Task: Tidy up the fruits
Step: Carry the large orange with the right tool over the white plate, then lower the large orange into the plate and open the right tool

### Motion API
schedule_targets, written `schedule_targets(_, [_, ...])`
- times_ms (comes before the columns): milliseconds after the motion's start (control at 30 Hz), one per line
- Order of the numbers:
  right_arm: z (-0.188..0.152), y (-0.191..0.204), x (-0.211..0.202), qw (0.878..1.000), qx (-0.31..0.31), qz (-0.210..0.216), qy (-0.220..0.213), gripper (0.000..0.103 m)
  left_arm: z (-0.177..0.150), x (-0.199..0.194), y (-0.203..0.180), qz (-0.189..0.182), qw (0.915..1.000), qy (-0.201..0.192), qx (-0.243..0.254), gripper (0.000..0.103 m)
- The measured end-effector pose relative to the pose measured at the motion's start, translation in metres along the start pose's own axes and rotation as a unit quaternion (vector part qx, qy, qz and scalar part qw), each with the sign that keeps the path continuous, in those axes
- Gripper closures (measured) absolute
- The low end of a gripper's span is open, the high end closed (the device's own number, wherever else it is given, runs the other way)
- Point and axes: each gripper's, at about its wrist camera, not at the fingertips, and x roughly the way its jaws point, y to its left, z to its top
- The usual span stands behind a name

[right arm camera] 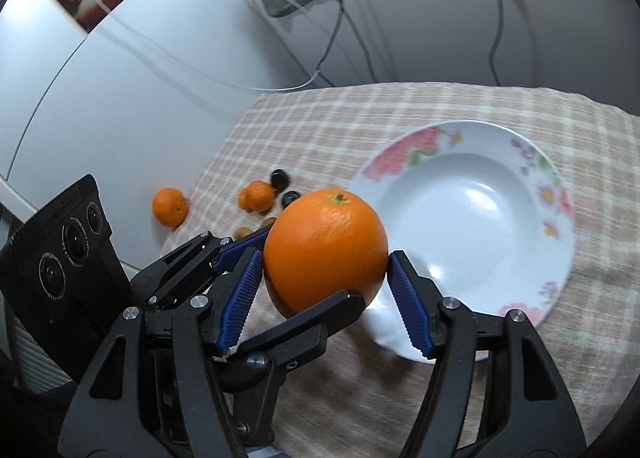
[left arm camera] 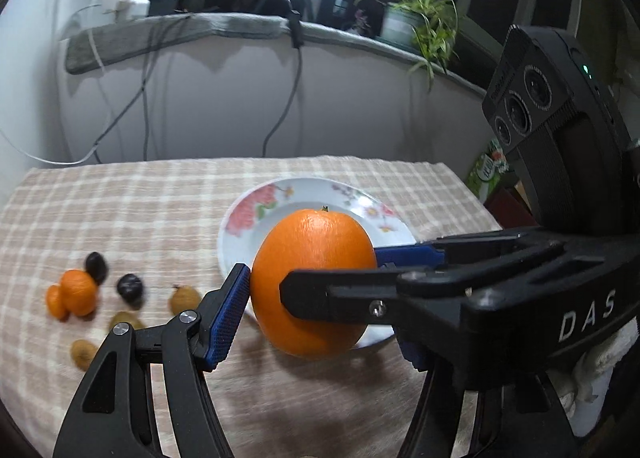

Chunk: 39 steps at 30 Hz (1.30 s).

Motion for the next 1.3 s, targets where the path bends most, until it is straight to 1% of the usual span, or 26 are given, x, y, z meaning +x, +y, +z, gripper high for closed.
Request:
schedule_targets(133, [0.0,-0.016,-0.005,1.0,0.016,-0.005,-0.007,0.038,-0.002,0.01,-0.007,-0.005,0.9999,0.01,0.012,0.037])
schedule_targets(233, [0.001,-0.023,-0.006,1.0,0.023,-0.005,-0.007,0.038,-0.001,0.016,-0.008,-0.005,0.9998,0.016,0.012,0.037])
schedule_targets(400, [0.002,-0.027,-0.005,1.0,0.027,-0.006,-0.009,0.038,0.002,0.02,-0.008,-0.009,0.9997,0.021,0.011,0.037])
schedule_targets(567, [0.003,-0.024,-0.011,0.999,0.017,-0.03,-0.02,0.038,0.002,0.019,-0.008,-0.001,0.9997,0.02,0.015,0.038])
schedule_targets(600, [0.003,-0.024,-0.012,0.999,0.017,-0.038,-0.024,0.037,0.002,0.019,-0.008,0.0,0.9997,0.02,0.015,0.038])
schedule_targets(700, [0.004,-0.028,-0.018,0.998,0.025,-0.056,-0.033,0.028,0.002,0.016,-0.004,0.004,0.9998,0.018,0.011,0.038])
schedule_targets(733, [0.004,-0.03,-0.019,0.997,0.029,-0.058,-0.036,0.027,0.001,0.014,-0.002,0.004,0.9998,0.017,0.01,0.038])
schedule_targets(867, [0.002,-0.034,-0.025,0.996,0.032,-0.068,-0.046,0.026,0.0,0.007,0.002,0.008,0.9999,0.013,0.006,0.038])
schedule_targets(967, [-0.001,-0.032,-0.029,0.995,0.03,-0.08,-0.053,0.021,-0.001,0.003,0.004,0.008,0.9999,0.008,0.004,0.038])
schedule_targets(1133, [-0.005,-0.027,-0.035,0.993,0.027,-0.093,-0.068,0.021,-0.003,-0.008,0.008,0.006,1.0,0.0,-0.001,0.037])
schedule_targets(1300, [-0.009,-0.026,-0.041,0.992,0.036,-0.095,-0.081,0.021,-0.006,-0.018,0.013,0.009,0.9999,-0.003,-0.003,0.037])
